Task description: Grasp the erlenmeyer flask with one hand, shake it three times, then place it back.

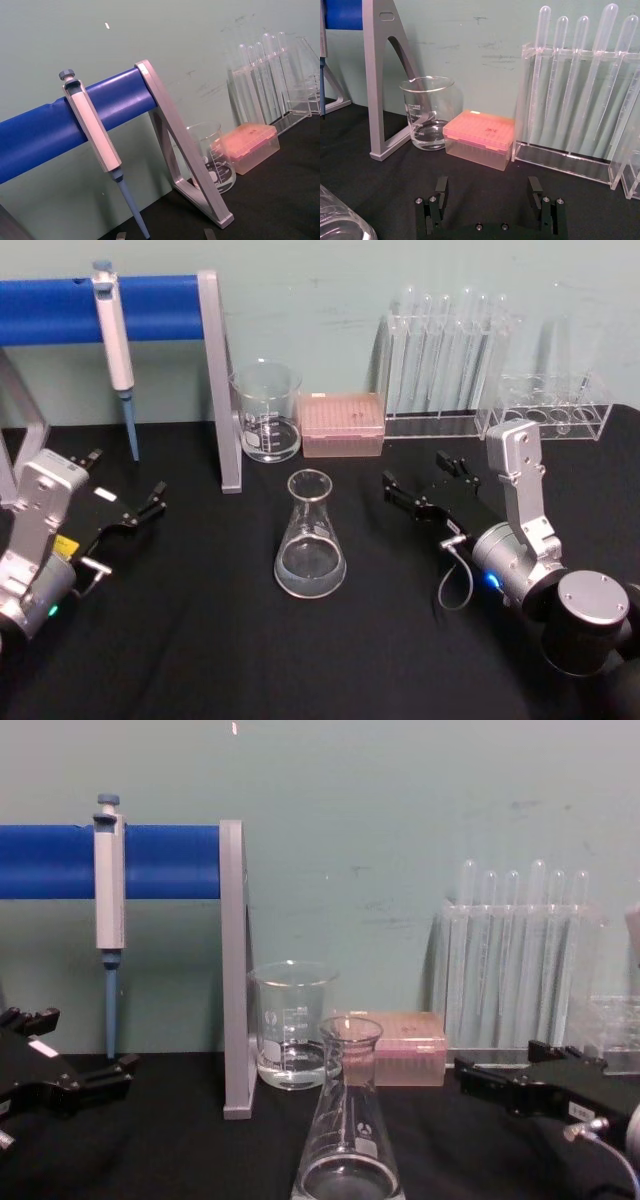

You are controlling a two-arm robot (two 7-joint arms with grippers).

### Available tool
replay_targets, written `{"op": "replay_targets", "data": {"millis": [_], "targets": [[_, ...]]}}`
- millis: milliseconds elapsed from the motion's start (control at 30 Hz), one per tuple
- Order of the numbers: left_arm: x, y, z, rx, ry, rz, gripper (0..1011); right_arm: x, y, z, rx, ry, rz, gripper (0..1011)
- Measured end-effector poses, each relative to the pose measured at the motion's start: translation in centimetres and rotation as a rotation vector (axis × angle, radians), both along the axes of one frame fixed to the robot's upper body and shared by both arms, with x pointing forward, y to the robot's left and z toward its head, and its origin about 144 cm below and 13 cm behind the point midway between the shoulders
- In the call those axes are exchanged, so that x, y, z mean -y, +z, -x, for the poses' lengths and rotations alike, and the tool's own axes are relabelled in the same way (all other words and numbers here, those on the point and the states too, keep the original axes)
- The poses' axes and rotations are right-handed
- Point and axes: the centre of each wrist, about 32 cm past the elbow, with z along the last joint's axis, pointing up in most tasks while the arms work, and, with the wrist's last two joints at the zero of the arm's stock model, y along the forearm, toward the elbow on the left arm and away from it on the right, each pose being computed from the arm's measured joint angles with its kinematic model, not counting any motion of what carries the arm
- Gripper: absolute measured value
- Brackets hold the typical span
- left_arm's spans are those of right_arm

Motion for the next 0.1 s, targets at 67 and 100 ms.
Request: {"op": "replay_targets", "data": {"millis": [67,100], "targets": [[0.0,0.0,0.0,0.0,0.0,0.0,1001,0.0,0.0,0.0,0.0,0.0,0.0,1000],[0.0,0.0,0.0,0.0,0.0,0.0,1001,0.0,0.0,0.0,0.0,0.0,0.0,1000]]}}
